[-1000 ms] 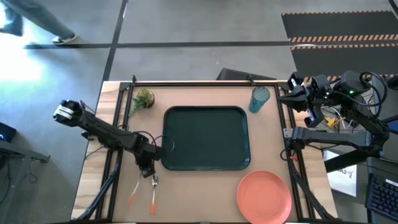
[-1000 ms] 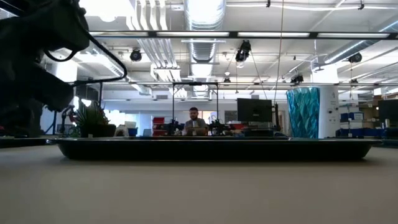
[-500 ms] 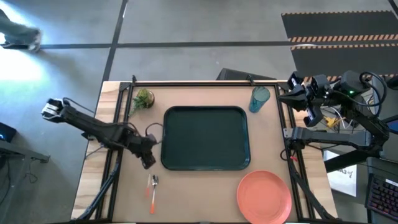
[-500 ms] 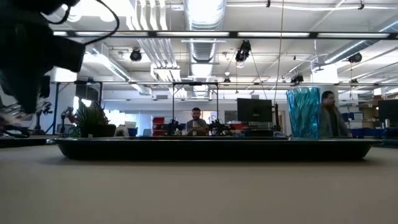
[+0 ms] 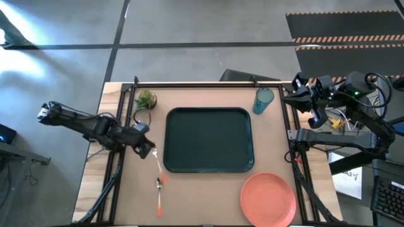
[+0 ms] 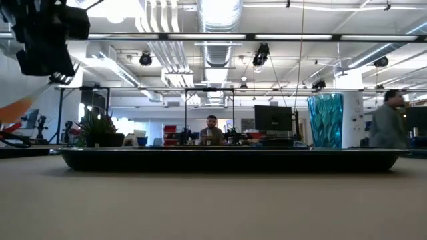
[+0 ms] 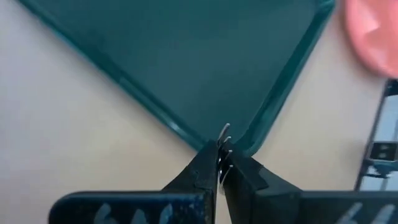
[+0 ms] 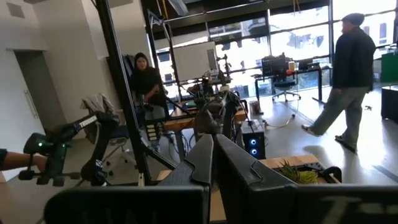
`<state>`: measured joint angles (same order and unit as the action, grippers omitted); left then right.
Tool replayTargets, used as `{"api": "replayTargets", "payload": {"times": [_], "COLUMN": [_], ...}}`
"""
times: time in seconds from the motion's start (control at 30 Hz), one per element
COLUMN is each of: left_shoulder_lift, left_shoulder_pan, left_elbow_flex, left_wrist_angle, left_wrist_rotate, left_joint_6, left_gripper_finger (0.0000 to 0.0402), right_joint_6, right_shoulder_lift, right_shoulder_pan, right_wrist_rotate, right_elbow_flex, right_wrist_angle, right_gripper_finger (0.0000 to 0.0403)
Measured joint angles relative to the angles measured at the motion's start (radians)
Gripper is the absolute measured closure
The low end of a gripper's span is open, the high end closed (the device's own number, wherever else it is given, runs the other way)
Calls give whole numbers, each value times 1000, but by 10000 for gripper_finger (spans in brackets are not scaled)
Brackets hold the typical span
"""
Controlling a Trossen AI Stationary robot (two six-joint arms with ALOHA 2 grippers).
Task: Pick and place plate/cup/fork/spoon on tray
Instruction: Put the orange fork on the left of the black serving tray
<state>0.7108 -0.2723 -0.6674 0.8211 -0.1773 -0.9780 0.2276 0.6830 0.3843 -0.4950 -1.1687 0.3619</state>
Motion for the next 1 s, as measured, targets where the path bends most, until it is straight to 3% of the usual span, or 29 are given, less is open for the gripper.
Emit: {"api": "replayTargets", "payload": {"times": [0.33, 0.6, 0.8, 1.0], "left_shoulder_lift": [92, 315, 495, 591], "left_shoulder_pan": [188, 415, 513, 543], "left_elbow_flex": [-144, -334, -372, -356], "left_wrist_angle": [-6, -67, -55, -71], "left_wrist_rotate": [21, 251, 494, 551], "left_joint_6": [280, 650, 866, 966], "left_gripper_finger": [401, 401, 401, 401], "right_joint_6": [0, 0, 0, 0], "right_shoulder_lift": [1, 1, 2, 2], "right_shoulder_pan": [0, 0, 0, 0], "right_wrist_rotate": [0, 0, 0, 0], "right_elbow_flex": [0, 0, 0, 0], "right_wrist_angle": [0, 0, 1, 1], "right_gripper_finger": [394, 394, 394, 394]}}
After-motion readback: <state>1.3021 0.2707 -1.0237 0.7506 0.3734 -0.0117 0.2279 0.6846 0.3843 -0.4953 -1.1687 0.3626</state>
